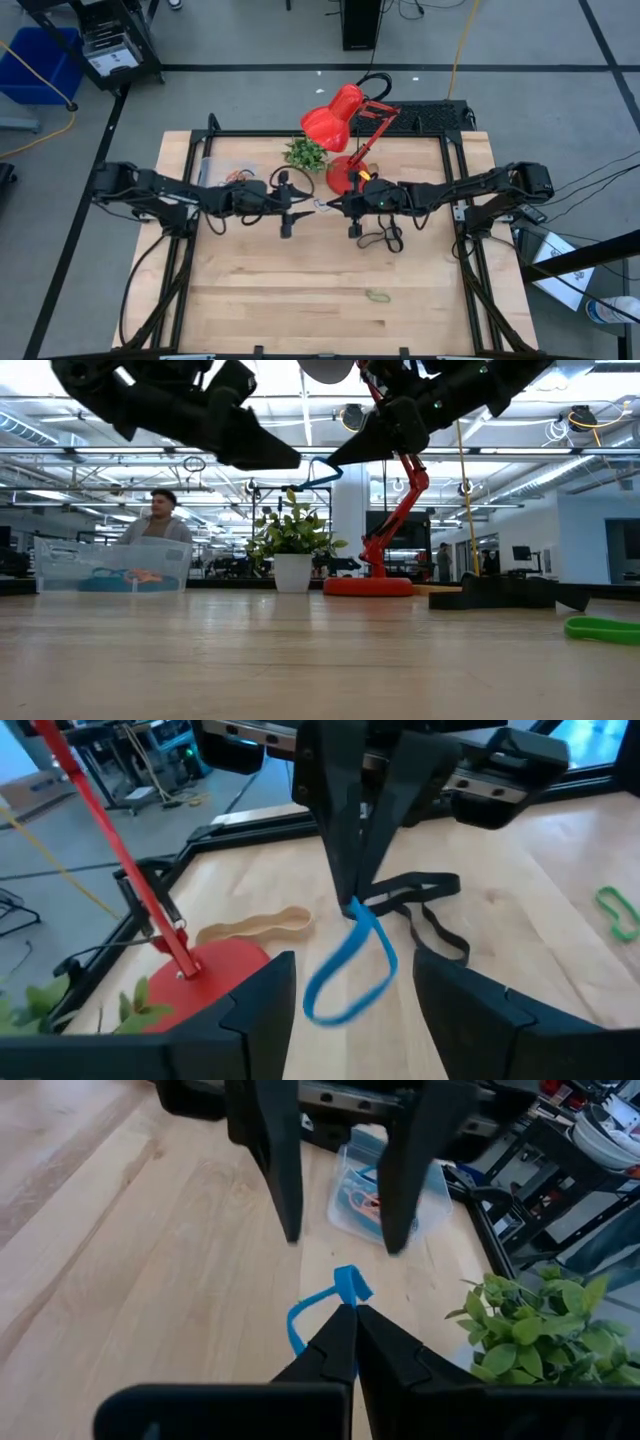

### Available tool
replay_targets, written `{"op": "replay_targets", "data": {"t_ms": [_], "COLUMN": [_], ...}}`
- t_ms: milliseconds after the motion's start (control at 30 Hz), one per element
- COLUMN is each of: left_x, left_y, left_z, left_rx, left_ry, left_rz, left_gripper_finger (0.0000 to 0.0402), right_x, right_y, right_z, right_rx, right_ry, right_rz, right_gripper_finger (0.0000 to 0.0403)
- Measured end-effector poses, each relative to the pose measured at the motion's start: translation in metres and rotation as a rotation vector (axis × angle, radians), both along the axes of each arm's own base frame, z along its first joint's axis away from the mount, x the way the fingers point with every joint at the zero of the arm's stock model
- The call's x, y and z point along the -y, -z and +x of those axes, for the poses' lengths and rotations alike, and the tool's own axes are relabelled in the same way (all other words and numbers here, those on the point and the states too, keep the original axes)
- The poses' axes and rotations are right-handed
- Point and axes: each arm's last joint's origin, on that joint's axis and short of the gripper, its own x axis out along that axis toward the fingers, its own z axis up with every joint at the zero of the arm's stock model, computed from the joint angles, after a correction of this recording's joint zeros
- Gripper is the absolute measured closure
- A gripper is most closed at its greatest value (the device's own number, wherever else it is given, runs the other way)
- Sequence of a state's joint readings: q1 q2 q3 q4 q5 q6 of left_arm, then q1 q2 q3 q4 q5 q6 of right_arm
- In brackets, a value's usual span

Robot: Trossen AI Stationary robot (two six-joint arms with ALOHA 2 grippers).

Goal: Pick and place rubber bands into bin
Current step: Put the blue rubber band into the transparent bin

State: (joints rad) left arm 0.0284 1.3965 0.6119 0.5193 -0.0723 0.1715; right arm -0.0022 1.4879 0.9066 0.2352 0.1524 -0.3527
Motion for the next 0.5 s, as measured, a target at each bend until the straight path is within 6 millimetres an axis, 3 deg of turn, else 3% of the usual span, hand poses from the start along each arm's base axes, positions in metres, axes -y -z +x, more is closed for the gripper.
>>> {"op": "replay_targets", "data": {"t_ms": [233,500], "left_x": [-0.001,-0.001], "left_y": [-0.002,0.001], "left_z": [0.02,0.025], "left_rx": [-0.041,-0.062], "left_ry": [0.0,-0.016], "left_rz": [-0.001,-0.018], "left_gripper_finger": [0.0199,0.0214], "right_x": [-0.004,-0.004], "right_y": [0.0,0.0], "right_z": [0.0,0.0], "right_rx": [0.0,0.0], "right_ry": [-0.011,-0.012], "right_rz": [0.0,0.0], "right_gripper_finger": [0.0403,0.0403]}}
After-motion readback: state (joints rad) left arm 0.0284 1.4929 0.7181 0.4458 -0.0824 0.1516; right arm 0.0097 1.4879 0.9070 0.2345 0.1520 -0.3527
